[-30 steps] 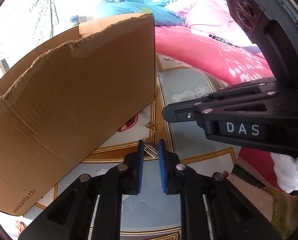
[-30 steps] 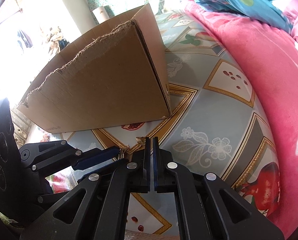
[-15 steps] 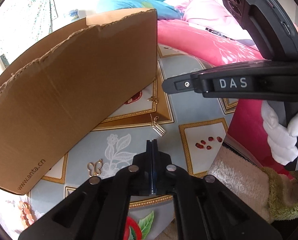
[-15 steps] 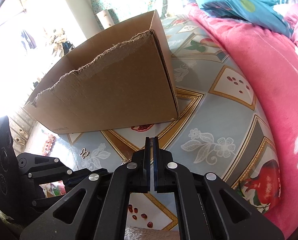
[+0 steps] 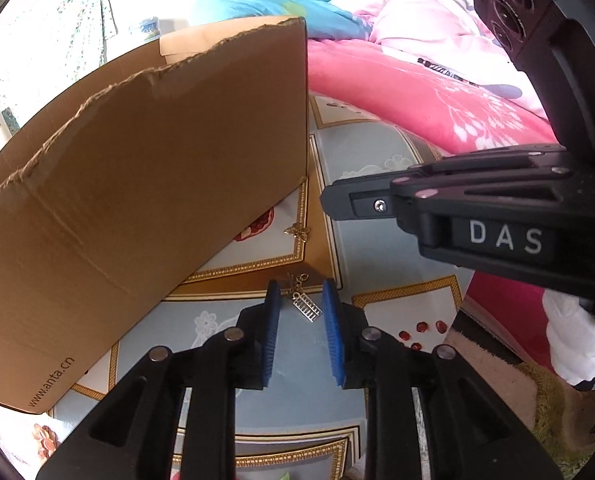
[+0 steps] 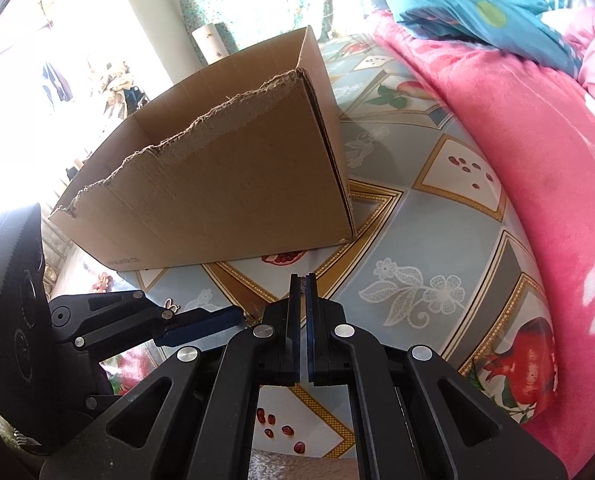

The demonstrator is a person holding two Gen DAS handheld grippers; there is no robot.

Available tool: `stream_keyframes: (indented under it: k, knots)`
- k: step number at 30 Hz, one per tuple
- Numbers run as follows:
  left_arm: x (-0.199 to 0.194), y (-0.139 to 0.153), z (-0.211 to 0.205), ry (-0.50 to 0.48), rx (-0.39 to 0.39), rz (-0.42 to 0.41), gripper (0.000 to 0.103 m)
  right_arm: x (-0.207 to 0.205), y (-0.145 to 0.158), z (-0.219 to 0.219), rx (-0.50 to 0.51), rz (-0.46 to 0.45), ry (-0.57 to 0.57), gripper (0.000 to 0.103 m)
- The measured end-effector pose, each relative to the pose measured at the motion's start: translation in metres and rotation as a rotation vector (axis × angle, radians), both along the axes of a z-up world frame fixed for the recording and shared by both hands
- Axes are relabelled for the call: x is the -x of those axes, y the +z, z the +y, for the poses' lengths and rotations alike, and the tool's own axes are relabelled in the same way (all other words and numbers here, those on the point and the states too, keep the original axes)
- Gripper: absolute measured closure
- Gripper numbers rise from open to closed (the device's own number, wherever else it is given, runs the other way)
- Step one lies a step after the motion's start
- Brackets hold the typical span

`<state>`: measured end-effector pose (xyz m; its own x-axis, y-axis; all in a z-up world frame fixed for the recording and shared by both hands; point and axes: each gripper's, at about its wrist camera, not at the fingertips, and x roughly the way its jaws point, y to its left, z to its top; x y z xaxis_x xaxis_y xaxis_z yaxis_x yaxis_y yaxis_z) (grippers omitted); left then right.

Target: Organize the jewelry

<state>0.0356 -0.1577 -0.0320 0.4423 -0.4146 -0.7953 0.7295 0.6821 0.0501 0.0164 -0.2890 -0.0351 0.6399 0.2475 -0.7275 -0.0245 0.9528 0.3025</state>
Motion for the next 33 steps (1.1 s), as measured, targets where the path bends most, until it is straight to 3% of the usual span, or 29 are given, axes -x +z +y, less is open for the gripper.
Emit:
stream_keyframes:
  k: [2, 5, 17, 20, 22, 24, 30, 33]
  knots:
    - [0.001, 0.0, 0.0, -0.005, -0.009, -0.002, 0.094, 0.0, -0.002, 0.0, -0.005, 0.002, 0.0, 0.1]
    - [0.002, -0.002, 0.001, -0.016, -0.017, -0.01, 0.097, 0.0, -0.003, 0.0, -0.012, 0.005, 0.0, 0.1]
    - [0.008, 0.017, 0.026, 0.021, 0.064, -0.021, 0.098, 0.011, 0.005, 0.003, 0.005, -0.022, -0.009, 0.1]
    - [0.009, 0.027, 0.046, 0.067, 0.078, -0.032, 0.098, 0.015, 0.01, 0.009, 0.005, -0.041, 0.005, 0.097]
    - [0.01, 0.034, 0.062, 0.103, 0.087, -0.041, 0.098, 0.017, 0.012, 0.016, 0.002, -0.055, 0.028, 0.085]
    - [0.01, 0.04, 0.08, 0.147, 0.091, -0.047, 0.098, 0.018, 0.012, 0.027, -0.004, -0.065, 0.062, 0.081]
    - [0.01, 0.05, 0.124, 0.263, 0.111, -0.056, 0.098, 0.012, -0.002, 0.077, -0.003, -0.031, 0.203, 0.081]
    - [0.007, 0.049, 0.139, 0.306, 0.116, -0.056, 0.098, 0.009, -0.008, 0.099, 0.047, -0.029, 0.261, 0.081]
